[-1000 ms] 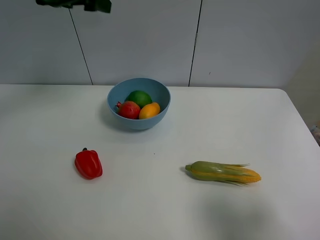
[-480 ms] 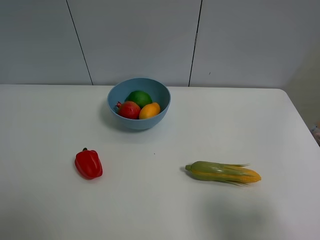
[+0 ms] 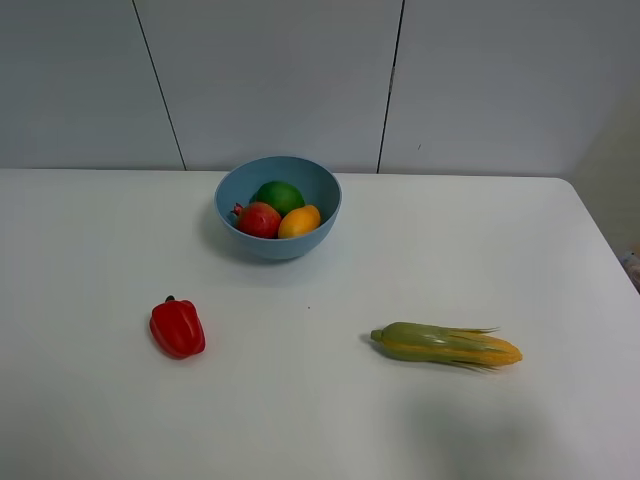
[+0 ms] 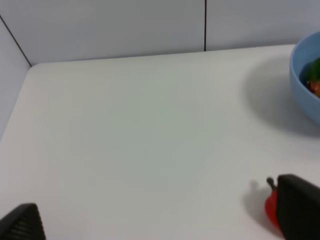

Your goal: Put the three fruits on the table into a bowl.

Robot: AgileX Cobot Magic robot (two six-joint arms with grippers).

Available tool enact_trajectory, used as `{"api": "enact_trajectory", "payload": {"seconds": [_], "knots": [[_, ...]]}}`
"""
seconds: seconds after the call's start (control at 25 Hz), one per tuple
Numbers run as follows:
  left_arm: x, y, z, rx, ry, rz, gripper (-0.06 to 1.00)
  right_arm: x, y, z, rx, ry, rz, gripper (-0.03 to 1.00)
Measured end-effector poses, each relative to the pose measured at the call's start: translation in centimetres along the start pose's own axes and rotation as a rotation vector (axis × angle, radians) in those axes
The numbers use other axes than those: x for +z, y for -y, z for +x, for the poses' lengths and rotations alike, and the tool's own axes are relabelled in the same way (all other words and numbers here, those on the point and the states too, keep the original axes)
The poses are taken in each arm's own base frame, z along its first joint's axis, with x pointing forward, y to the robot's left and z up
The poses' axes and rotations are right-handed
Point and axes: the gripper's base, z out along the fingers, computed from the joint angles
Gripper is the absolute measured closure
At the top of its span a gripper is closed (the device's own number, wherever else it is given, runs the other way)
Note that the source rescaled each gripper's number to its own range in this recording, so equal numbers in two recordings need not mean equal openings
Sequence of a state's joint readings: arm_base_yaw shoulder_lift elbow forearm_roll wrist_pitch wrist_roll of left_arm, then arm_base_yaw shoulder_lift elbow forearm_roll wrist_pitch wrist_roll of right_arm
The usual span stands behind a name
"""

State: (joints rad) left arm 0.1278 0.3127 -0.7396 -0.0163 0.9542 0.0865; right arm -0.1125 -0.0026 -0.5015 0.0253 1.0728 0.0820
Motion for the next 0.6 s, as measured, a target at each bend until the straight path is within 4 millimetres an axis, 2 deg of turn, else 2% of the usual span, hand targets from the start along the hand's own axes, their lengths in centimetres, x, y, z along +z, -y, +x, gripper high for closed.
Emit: {"api": "enact_trajectory", "payload": {"seconds": [0.16,0.32,0.44,0.6], "knots": [[-0.9,0.3,4.2,0.000,0.044,-0.003,0.08,0.0,0.0,0.0,0.000,0.000,0.000,-0.03],[-1.1,0.5,6.7,-0.062,-0.009,0.001,0.08,0.0,0.0,0.0,0.000,0.000,0.000,-0.03],[-0.7,0.6,7.8,-0.095,-0.035,-0.002,0.08,0.0,0.0,0.0,0.000,0.000,0.000,-0.03],[-0.5,0.6,8.1,-0.103,-0.024,-0.005,0.08,0.0,0.0,0.0,0.000,0.000,0.000,-0.03]]}}
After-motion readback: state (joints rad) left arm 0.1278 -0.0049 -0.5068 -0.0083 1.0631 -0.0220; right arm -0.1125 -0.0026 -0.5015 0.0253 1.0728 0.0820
